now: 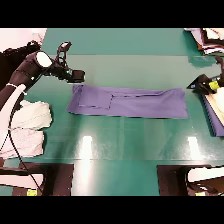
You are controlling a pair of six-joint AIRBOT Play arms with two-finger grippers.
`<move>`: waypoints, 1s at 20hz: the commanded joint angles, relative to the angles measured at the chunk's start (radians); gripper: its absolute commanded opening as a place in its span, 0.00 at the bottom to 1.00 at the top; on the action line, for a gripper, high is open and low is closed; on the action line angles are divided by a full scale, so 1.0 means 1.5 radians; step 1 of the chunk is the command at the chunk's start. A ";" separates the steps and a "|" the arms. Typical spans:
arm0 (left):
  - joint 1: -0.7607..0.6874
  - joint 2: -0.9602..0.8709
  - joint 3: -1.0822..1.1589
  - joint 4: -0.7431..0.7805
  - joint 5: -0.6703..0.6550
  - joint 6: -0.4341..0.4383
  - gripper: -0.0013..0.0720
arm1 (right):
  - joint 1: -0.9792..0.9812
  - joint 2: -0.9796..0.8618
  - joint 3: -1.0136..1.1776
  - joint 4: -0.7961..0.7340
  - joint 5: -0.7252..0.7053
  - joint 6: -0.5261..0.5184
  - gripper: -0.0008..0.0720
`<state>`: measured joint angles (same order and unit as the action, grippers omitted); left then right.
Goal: Fold the shirts.
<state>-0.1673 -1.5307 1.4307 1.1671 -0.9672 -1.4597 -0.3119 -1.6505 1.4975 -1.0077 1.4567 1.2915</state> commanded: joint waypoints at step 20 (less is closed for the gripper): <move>-0.247 -0.196 0.158 -0.108 0.013 -0.006 0.05 | 0.005 0.014 -0.061 0.169 0.045 -0.119 0.03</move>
<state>-0.4721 -1.7405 1.5787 1.0187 -0.9432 -1.4654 -0.3195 -1.7035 1.3262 -0.7700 1.4715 1.0592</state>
